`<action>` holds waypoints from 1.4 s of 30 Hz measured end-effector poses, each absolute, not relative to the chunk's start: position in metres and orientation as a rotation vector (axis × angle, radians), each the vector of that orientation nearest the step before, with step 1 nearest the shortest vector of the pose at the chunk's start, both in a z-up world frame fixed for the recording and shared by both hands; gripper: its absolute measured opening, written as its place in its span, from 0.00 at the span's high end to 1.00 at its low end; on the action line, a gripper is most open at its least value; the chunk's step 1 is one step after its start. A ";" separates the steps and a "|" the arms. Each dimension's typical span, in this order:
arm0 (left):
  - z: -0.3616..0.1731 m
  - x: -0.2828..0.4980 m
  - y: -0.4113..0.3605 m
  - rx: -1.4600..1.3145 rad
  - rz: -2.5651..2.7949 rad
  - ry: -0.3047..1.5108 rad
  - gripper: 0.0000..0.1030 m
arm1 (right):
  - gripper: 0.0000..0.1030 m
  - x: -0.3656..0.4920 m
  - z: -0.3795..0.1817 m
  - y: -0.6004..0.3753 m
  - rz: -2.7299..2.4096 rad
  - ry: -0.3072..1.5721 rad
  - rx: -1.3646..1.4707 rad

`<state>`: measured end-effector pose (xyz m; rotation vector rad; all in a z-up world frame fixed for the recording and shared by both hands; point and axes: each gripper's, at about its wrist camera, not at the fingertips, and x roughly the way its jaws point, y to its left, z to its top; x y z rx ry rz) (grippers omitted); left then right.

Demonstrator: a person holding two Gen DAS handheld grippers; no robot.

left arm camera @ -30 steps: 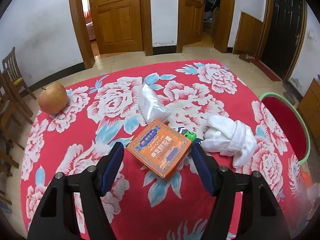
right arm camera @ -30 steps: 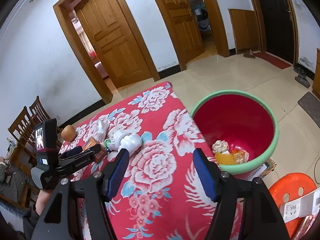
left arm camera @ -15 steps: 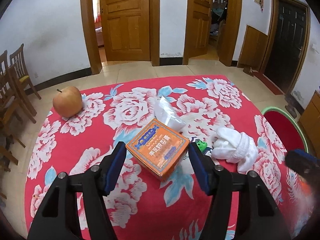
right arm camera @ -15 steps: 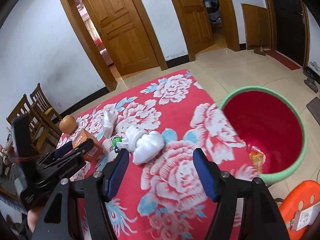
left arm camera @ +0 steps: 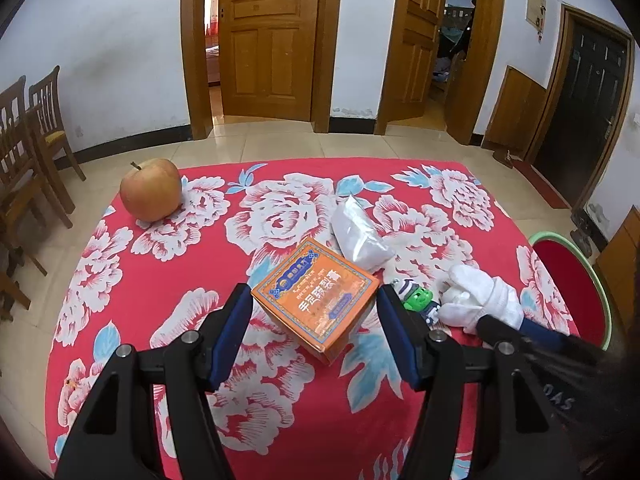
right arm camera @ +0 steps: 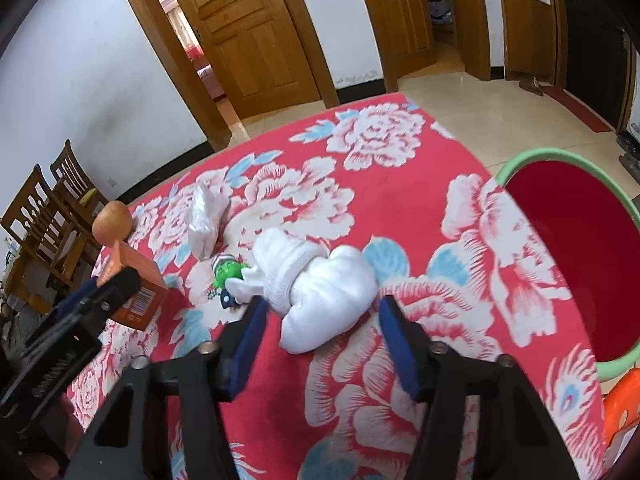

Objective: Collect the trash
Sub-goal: 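Grasp the orange box with the left tool while the right tool grasps the white gloves, then carry the box and gloves over the red bucket and open the right tool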

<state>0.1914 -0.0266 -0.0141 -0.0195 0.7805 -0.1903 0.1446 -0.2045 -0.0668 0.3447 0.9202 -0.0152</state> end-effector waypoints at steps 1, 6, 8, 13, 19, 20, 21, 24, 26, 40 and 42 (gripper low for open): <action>-0.014 0.191 -0.027 -0.018 -0.191 0.780 0.38 | 0.53 0.146 -0.068 -0.204 -0.012 0.923 0.342; -0.014 0.192 -0.026 -0.014 -0.196 0.777 0.38 | 0.77 0.143 -0.070 -0.198 -0.002 0.912 0.313; -0.013 0.191 -0.026 -0.012 -0.200 0.775 0.38 | 0.81 0.141 -0.070 -0.198 -0.001 0.905 0.314; -0.011 0.187 -0.032 -0.005 -0.200 0.770 0.38 | 0.83 0.129 -0.060 -0.203 0.003 0.871 0.310; -0.002 0.176 -0.041 0.012 -0.215 0.755 0.38 | 0.83 0.103 -0.041 -0.217 -0.002 0.812 0.339; 0.000 0.173 -0.043 0.014 -0.221 0.752 0.38 | 0.83 0.099 -0.039 -0.220 -0.005 0.803 0.341; 0.002 0.171 -0.045 0.013 -0.226 0.750 0.38 | 0.83 0.094 -0.036 -0.223 -0.008 0.793 0.345; 0.008 0.164 -0.049 0.010 -0.241 0.744 0.38 | 0.83 0.082 -0.028 -0.232 -0.015 0.763 0.364; 0.012 0.159 -0.052 0.009 -0.249 0.739 0.38 | 0.83 0.075 -0.024 -0.237 -0.021 0.745 0.372; 0.035 0.132 -0.087 0.023 -0.318 0.718 0.38 | 0.83 0.027 0.004 -0.268 -0.056 0.638 0.404; 0.037 0.129 -0.093 0.025 -0.331 0.717 0.38 | 0.83 0.022 0.006 -0.275 -0.068 0.627 0.414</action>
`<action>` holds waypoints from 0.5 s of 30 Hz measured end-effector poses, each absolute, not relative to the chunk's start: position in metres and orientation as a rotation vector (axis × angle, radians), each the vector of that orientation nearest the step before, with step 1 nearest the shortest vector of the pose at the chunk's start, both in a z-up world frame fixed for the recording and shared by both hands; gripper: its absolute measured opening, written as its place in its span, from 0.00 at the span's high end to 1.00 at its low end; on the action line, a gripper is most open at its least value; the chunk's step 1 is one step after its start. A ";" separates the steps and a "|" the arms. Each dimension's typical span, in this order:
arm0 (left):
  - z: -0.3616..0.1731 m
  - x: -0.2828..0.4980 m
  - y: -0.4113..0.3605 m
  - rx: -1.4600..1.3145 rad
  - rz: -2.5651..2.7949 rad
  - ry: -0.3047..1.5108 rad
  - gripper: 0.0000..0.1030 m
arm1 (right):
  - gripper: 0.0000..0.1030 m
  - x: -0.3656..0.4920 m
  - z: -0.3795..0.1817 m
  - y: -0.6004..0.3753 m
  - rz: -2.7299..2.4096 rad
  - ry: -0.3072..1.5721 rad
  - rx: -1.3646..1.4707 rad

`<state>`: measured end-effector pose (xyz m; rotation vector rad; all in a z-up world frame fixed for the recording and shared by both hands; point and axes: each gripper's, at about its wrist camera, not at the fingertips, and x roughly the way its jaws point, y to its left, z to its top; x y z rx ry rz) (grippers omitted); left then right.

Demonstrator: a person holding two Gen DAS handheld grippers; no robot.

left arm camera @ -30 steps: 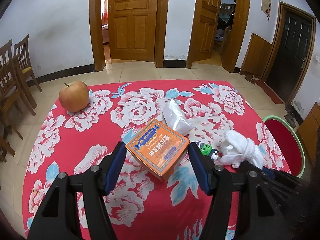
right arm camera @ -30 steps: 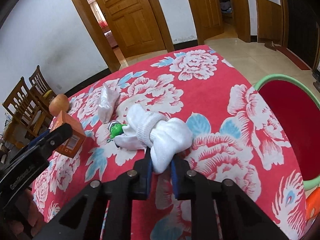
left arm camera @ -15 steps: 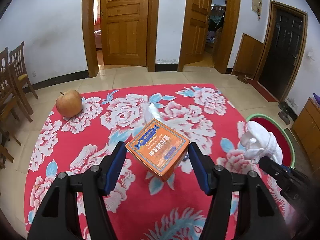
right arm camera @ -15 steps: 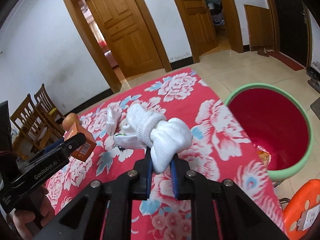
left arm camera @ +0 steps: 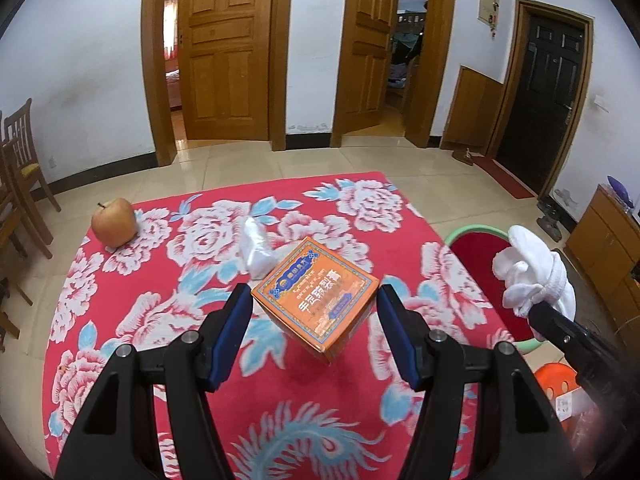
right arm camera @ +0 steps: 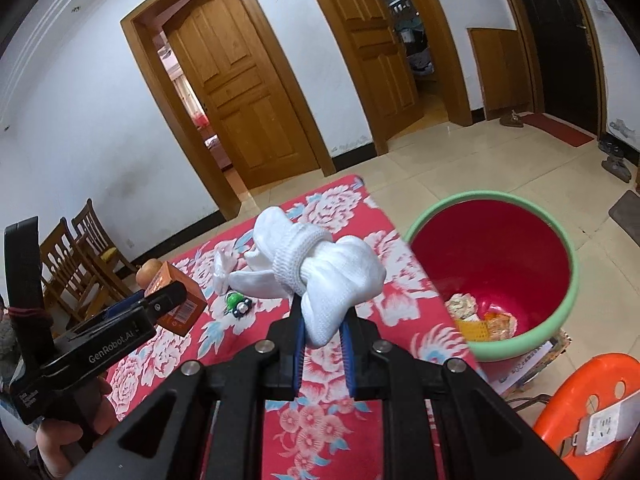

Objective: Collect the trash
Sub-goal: 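Carry the box and gloves over the red bucket and open the right tool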

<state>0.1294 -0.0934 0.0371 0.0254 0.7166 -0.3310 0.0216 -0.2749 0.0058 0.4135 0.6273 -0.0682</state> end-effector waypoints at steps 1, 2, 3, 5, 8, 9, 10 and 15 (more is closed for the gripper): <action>0.038 0.128 -0.097 0.025 -0.337 0.716 0.38 | 0.83 0.019 0.007 -0.278 -0.073 0.623 0.417; 0.039 0.127 -0.100 0.025 -0.344 0.717 0.38 | 0.83 0.017 0.007 -0.280 -0.078 0.618 0.420; 0.040 0.126 -0.103 0.027 -0.350 0.717 0.38 | 0.83 0.015 0.008 -0.285 -0.087 0.613 0.424; 0.041 0.123 -0.110 0.030 -0.359 0.718 0.38 | 0.83 0.011 0.009 -0.292 -0.098 0.607 0.430; 0.042 0.121 -0.120 0.038 -0.373 0.719 0.38 | 0.83 0.004 0.009 -0.302 -0.117 0.598 0.442; 0.042 0.120 -0.122 0.040 -0.376 0.719 0.38 | 0.83 0.003 0.009 -0.306 -0.124 0.595 0.447; 0.042 0.119 -0.124 0.041 -0.380 0.719 0.38 | 0.83 0.000 0.008 -0.308 -0.129 0.592 0.451; 0.044 0.117 -0.138 0.051 -0.402 0.718 0.38 | 0.83 -0.007 0.006 -0.325 -0.155 0.584 0.476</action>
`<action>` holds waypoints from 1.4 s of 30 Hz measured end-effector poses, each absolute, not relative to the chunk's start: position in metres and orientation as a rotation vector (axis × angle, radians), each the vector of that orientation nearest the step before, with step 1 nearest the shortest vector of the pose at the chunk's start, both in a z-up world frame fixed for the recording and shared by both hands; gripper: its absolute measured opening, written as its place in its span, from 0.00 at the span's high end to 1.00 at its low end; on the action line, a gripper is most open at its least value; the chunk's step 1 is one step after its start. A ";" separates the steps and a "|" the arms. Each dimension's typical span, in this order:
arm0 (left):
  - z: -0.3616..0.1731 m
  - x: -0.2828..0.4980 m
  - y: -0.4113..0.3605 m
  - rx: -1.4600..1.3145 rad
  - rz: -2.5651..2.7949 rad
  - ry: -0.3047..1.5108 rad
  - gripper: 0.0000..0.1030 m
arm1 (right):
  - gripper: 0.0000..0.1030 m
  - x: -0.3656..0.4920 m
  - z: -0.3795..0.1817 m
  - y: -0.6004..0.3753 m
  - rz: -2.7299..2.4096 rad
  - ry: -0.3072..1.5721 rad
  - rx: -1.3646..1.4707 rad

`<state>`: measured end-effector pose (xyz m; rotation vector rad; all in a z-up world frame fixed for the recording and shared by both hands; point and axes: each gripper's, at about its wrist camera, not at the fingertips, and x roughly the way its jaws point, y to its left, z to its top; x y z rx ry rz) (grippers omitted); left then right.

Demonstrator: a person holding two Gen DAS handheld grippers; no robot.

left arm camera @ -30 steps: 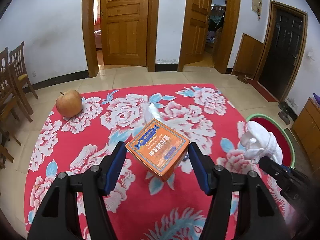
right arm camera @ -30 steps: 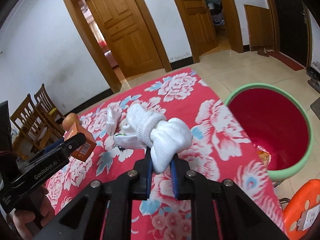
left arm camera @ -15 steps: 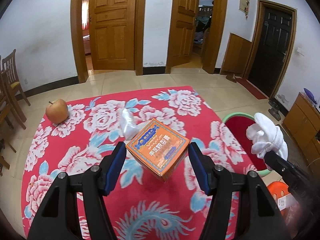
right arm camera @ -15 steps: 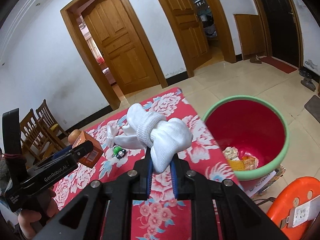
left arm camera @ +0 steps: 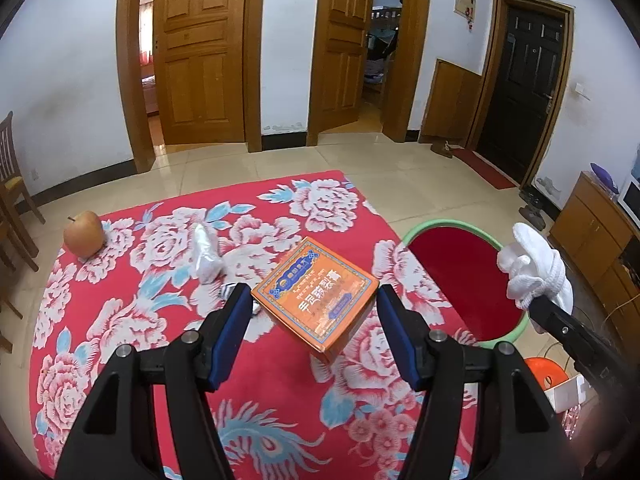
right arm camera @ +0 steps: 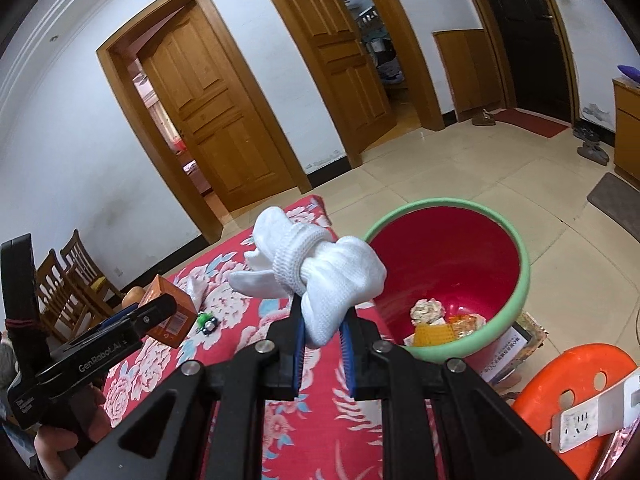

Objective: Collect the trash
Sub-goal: 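Carry the box and gloves over the red bucket and open the right tool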

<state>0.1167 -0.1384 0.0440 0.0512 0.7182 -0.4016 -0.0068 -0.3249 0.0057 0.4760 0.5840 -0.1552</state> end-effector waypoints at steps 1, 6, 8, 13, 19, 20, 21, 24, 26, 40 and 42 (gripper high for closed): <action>0.044 0.116 -0.140 0.053 -0.404 0.717 0.38 | 0.83 -0.008 0.005 -0.328 -0.160 0.583 0.480; 0.045 0.114 -0.156 0.071 -0.424 0.716 0.38 | 0.83 -0.011 -0.003 -0.344 -0.185 0.584 0.504; 0.045 0.114 -0.161 0.075 -0.432 0.715 0.38 | 0.83 -0.011 -0.006 -0.350 -0.195 0.589 0.512; 0.042 0.114 -0.174 0.087 -0.452 0.717 0.38 | 0.83 -0.010 -0.016 -0.364 -0.224 0.606 0.529; 0.039 0.117 -0.187 0.098 -0.472 0.718 0.38 | 0.83 -0.006 -0.027 -0.377 -0.255 0.635 0.543; 0.038 0.118 -0.190 0.097 -0.477 0.717 0.38 | 0.82 -0.006 -0.029 -0.380 -0.259 0.639 0.547; 0.038 0.119 -0.192 0.097 -0.483 0.716 0.38 | 0.82 -0.004 -0.030 -0.382 -0.262 0.644 0.549; 0.035 0.122 -0.198 0.099 -0.494 0.714 0.38 | 0.80 -0.001 -0.034 -0.387 -0.276 0.658 0.544; 0.033 0.125 -0.204 0.102 -0.505 0.718 0.38 | 0.77 0.001 -0.037 -0.391 -0.281 0.665 0.543; 0.025 0.135 -0.241 0.128 -0.550 0.732 0.38 | 0.60 0.006 -0.046 -0.414 -0.308 0.681 0.563; 0.024 0.135 -0.246 0.130 -0.559 0.730 0.38 | 0.55 0.005 -0.044 -0.416 -0.314 0.675 0.566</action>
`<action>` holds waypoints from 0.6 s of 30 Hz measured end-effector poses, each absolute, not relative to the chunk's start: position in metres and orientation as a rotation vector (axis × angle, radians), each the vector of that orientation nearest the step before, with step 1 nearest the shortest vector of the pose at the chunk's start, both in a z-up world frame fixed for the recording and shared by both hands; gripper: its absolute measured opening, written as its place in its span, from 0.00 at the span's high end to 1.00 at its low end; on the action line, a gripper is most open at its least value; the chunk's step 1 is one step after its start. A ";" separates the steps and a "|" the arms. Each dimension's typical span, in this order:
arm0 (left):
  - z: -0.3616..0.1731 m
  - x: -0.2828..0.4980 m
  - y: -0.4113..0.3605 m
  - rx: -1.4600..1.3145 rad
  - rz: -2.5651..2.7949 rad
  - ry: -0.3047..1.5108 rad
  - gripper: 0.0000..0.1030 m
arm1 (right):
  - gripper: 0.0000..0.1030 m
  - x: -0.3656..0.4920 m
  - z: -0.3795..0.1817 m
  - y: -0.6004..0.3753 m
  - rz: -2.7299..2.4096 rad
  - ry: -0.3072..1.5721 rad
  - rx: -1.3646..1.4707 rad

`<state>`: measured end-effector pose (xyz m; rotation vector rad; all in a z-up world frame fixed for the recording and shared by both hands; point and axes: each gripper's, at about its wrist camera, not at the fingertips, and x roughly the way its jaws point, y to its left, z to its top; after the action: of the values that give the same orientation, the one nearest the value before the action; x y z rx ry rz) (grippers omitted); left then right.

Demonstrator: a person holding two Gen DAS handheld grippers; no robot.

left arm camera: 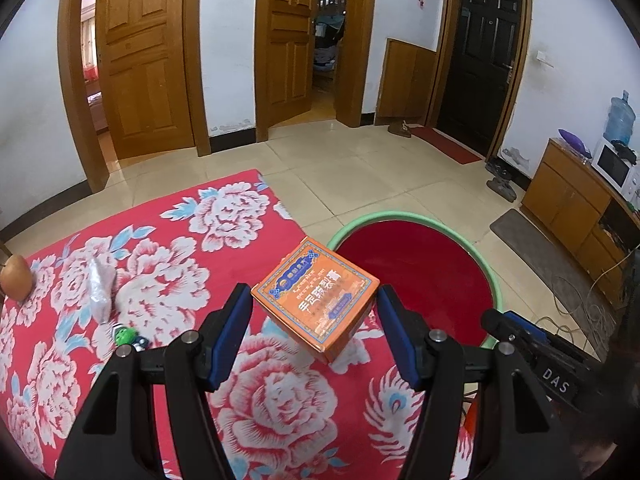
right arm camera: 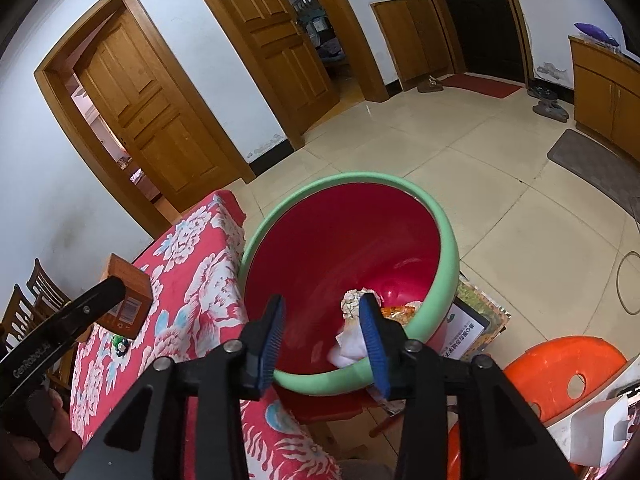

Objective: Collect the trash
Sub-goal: 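Carry the box and gloves over the red bucket and open the right tool, then open the left tool to drop the orange box into the bucket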

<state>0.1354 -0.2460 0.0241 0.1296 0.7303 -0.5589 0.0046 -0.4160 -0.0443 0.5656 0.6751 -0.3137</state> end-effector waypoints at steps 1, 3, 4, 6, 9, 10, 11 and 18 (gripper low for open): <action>0.024 0.135 -0.248 0.131 -0.562 0.729 0.38 | 0.53 0.002 -0.043 -0.416 -0.318 0.668 0.565; 0.024 0.135 -0.253 0.136 -0.570 0.726 0.38 | 0.51 -0.002 -0.039 -0.417 -0.324 0.655 0.561; 0.024 0.135 -0.256 0.138 -0.577 0.723 0.38 | 0.50 -0.004 -0.037 -0.417 -0.329 0.647 0.559; 0.024 0.135 -0.262 0.145 -0.586 0.716 0.38 | 0.45 -0.010 -0.033 -0.420 -0.344 0.629 0.563; 0.022 0.136 -0.272 0.150 -0.602 0.715 0.38 | 0.42 -0.017 -0.029 -0.424 -0.371 0.614 0.574; 0.021 0.136 -0.273 0.150 -0.605 0.715 0.38 | 0.40 -0.019 -0.028 -0.425 -0.381 0.610 0.577; 0.020 0.137 -0.277 0.150 -0.611 0.714 0.38 | 0.36 -0.022 -0.028 -0.427 -0.392 0.605 0.582; 0.012 0.144 -0.297 0.164 -0.628 0.723 0.38 | 0.34 -0.031 -0.028 -0.434 -0.422 0.599 0.596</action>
<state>0.1440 -0.2969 0.0121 0.1644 0.7226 -0.6280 -0.0313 -0.4337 -0.0275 0.5961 0.5992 -0.4220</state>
